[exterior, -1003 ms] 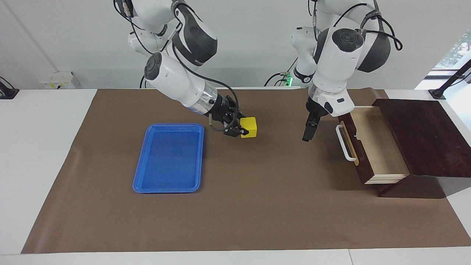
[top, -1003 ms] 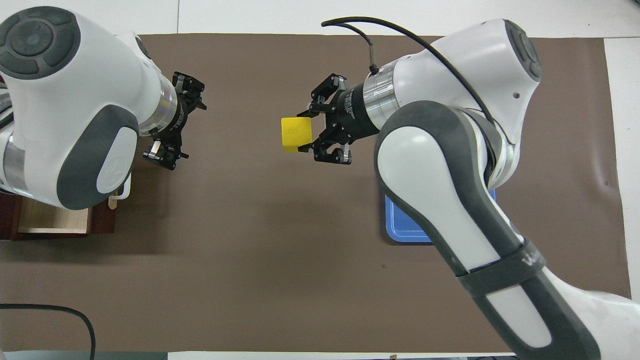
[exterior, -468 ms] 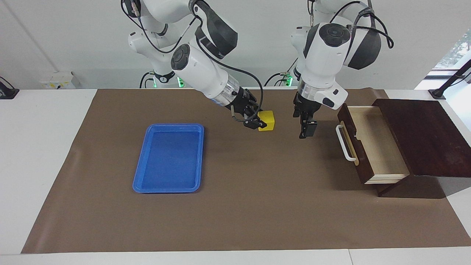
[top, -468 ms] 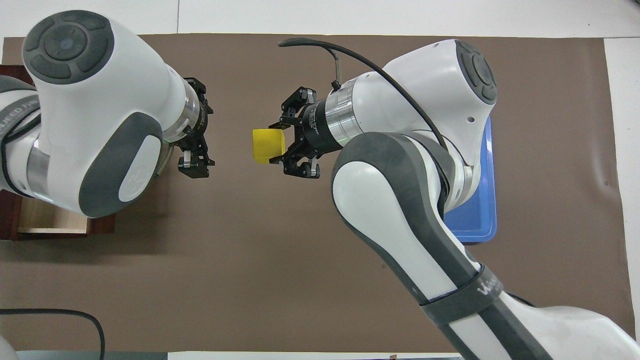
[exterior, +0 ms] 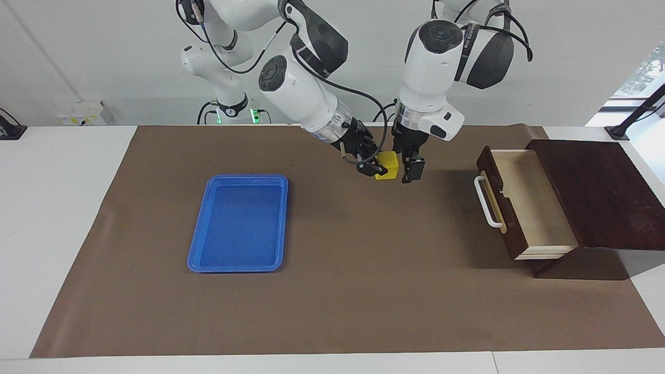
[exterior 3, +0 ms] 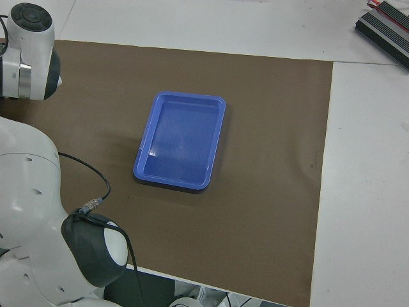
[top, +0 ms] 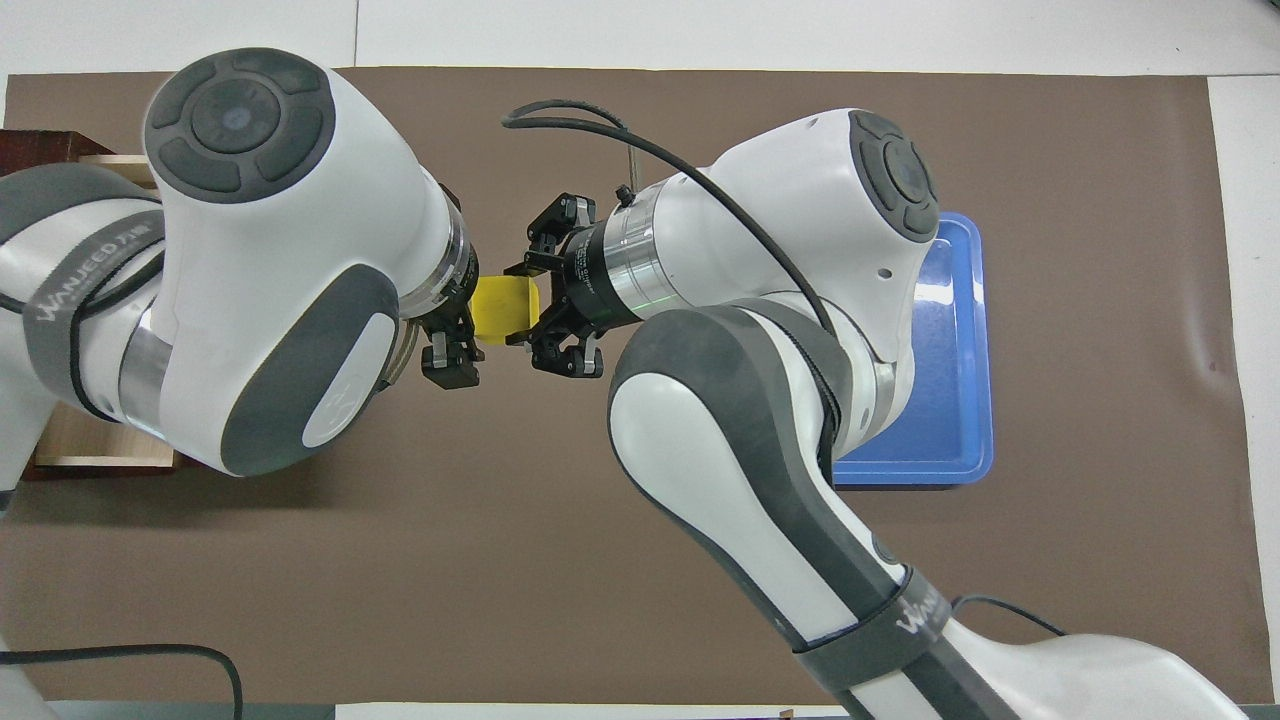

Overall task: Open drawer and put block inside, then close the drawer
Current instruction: 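Grasp the cube with the left gripper from the right gripper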

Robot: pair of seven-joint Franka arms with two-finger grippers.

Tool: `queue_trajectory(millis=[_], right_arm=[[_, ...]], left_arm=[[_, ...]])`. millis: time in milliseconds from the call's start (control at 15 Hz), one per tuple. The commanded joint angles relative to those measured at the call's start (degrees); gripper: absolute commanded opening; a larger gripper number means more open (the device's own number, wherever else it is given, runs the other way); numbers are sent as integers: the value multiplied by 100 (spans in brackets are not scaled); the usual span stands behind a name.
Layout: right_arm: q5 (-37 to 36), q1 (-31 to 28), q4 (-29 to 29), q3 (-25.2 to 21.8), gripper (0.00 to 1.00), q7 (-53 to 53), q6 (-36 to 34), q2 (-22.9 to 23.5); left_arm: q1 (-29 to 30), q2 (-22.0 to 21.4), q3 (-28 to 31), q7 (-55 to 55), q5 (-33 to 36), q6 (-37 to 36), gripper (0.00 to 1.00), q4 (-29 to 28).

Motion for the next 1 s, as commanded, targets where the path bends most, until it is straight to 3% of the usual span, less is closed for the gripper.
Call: queue_trajectory(millis=[0, 268, 401, 602, 669, 736, 803, 936], right_arm=[[-133, 16, 115, -8, 0, 171, 50, 61], [-133, 16, 115, -8, 0, 171, 41, 61], [-133, 16, 115, -8, 0, 171, 41, 61], [-133, -2, 115, -8, 0, 162, 33, 61], [-133, -2, 115, -8, 0, 162, 33, 61], [-133, -2, 115, -8, 0, 162, 24, 61], [-133, -2, 115, -8, 0, 162, 24, 61], [-133, -2, 115, -8, 0, 162, 24, 61]], left_arm=[[-157, 111, 83, -200, -82, -154, 100, 210], [-175, 110, 83, -209, -82, -109, 95, 201], [-175, 110, 83, -200, -82, -101, 86, 201], [-175, 110, 74, -200, -82, -66, 56, 201], [-175, 110, 74, -191, -82, -39, 39, 201], [-166, 110, 74, -174, -82, -22, 7, 201], [-166, 110, 74, -148, -74, -13, 0, 201], [-157, 110, 56, -130, -73, -4, 0, 201]])
